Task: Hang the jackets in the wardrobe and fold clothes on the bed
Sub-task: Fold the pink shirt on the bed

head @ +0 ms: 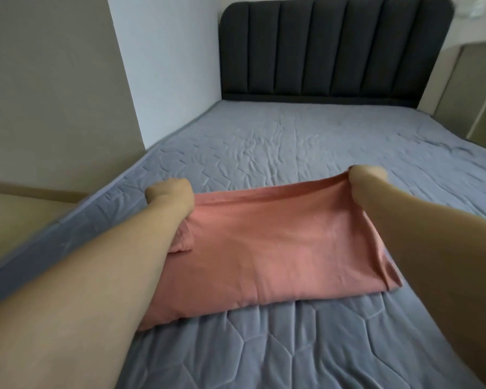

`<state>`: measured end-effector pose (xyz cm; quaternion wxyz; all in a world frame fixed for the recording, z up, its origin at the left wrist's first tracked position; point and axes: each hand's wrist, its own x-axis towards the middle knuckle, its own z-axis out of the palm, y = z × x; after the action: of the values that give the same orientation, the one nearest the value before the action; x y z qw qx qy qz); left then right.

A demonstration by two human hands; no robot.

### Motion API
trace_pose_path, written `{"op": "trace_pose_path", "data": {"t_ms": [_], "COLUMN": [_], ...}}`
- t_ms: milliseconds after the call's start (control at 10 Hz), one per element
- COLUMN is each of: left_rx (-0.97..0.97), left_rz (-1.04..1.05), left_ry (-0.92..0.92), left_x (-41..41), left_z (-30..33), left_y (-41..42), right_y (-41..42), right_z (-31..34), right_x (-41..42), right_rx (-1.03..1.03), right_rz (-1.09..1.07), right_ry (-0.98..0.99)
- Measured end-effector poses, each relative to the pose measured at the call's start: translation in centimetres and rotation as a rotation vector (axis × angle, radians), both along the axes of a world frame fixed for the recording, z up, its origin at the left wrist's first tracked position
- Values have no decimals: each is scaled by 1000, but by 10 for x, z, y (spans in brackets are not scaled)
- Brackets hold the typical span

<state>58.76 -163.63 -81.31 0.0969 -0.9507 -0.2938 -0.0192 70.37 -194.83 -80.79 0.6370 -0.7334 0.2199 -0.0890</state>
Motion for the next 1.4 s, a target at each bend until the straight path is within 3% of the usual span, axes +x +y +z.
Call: {"op": "trace_pose_path", "data": {"t_ms": [100,200,300,400,500,600,700,800,900,1000,1100,1200,1400], "left_rx": [-87,-242,-341,-528,-660,-765,-565,-419,-464,-850,-1202,-1457,-1784], "left_rz": [-25,-60,-35,44,108,23,-176,-353,-310,109,387,430,237], "left_ry": [-71,-162,-32,44,-100,-59,93,-110,-407,-730,-834,-778,-452], "left_x": [36,57,48,20,-3,-26,-53,-62,-51,-36,-31,-51,-116], "left_z": [-20,-35,-43,-46,-46,-48,-64,-84,-88,-82,-87,-97,-97], "left_y": [7,14,21,32,42,41,36,40,47,65,98,106,78], "right_y": [8,14,23,45,77,100,107,105,103,111,127,153,200], "right_z": [-11,-31,-63,-94,-125,-137,-130,-129,-135,-128,-111,-98,-104], "right_x": [30,50,58,30,-21,-59,-71,-69,-70,-63,-46,-28,-7], "right_rx": [-101,-146,-395,-781,-1010,-1089,-1001,-1064,-1128,-1198,-1265,-1271,-1315], "right_rz": [-81,-189,-101,64,365,559,641,730,762,748,760,913,805], "right_ry": [37,-72,-33,-63,-209,-230,-164,-101,-67,-11,0,-97,-160]}}
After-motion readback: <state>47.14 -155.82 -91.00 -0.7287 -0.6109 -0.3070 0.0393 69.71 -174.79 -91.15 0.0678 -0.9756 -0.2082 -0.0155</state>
